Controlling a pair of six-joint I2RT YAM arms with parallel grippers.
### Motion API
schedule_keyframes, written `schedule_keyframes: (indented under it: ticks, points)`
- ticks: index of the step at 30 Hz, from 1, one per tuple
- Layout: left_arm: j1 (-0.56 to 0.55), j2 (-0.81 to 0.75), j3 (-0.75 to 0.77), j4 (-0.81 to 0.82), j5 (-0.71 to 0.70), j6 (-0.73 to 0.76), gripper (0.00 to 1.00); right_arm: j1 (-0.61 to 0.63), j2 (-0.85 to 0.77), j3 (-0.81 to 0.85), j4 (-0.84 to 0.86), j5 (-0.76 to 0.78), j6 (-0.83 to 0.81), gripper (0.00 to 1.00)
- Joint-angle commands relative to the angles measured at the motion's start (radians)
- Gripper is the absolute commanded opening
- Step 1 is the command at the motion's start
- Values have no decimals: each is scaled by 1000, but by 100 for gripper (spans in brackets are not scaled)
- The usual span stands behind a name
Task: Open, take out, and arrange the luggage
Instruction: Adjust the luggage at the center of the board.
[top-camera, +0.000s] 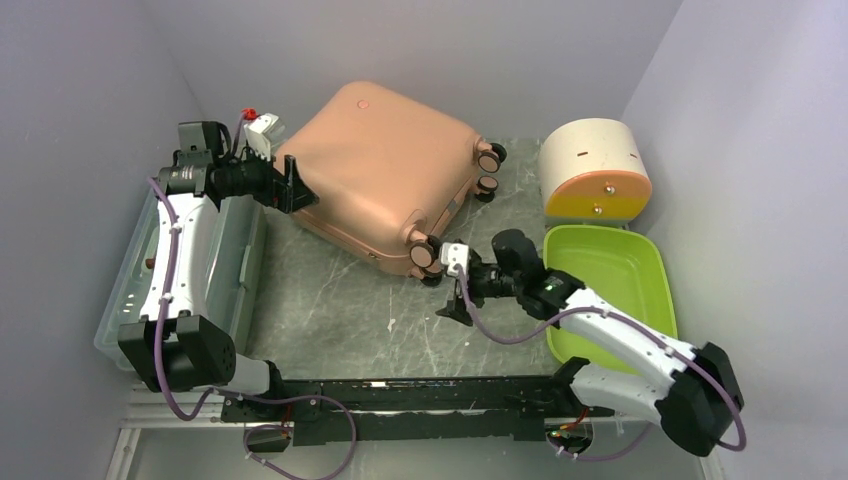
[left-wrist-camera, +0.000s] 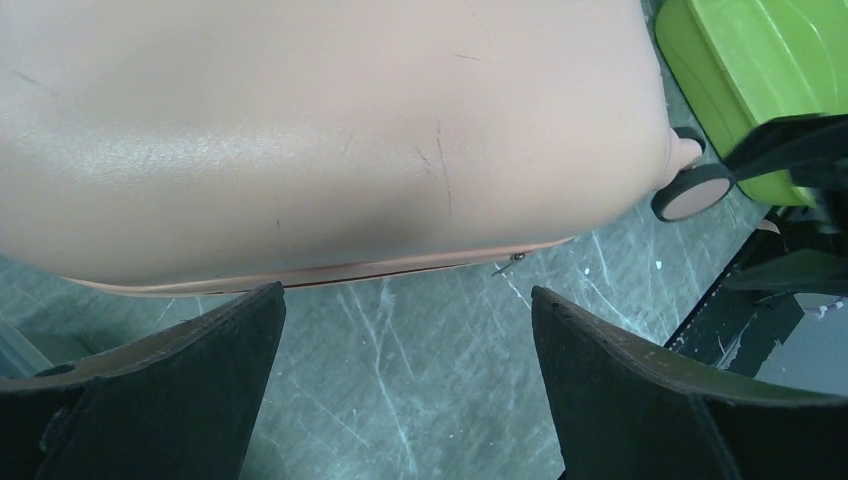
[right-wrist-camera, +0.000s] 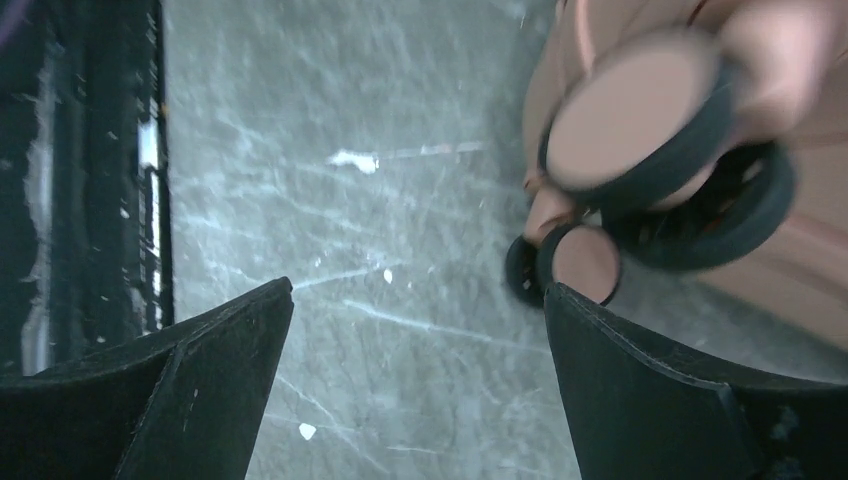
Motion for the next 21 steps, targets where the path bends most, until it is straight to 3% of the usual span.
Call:
schedule_keyframes:
  ticks: [1, 4, 10, 15, 21]
  points:
    - [-10, -37, 29, 8, 41, 14, 99, -5, 47, -126, 363, 85, 38, 100]
    - [-11, -44, 15, 21, 40, 4, 99, -38, 99, -145, 492, 112, 77, 100]
    - [-11, -57, -7, 39, 31, -1, 99, -150, 202, -244, 876, -134, 260, 99]
    - [-11, -64, -17, 43, 30, 2, 99, -157, 317, -210, 914, -176, 306, 93]
    - [-12, -67, -17, 47, 35, -1, 99, -207, 466, -202, 1129, -269, 486, 89]
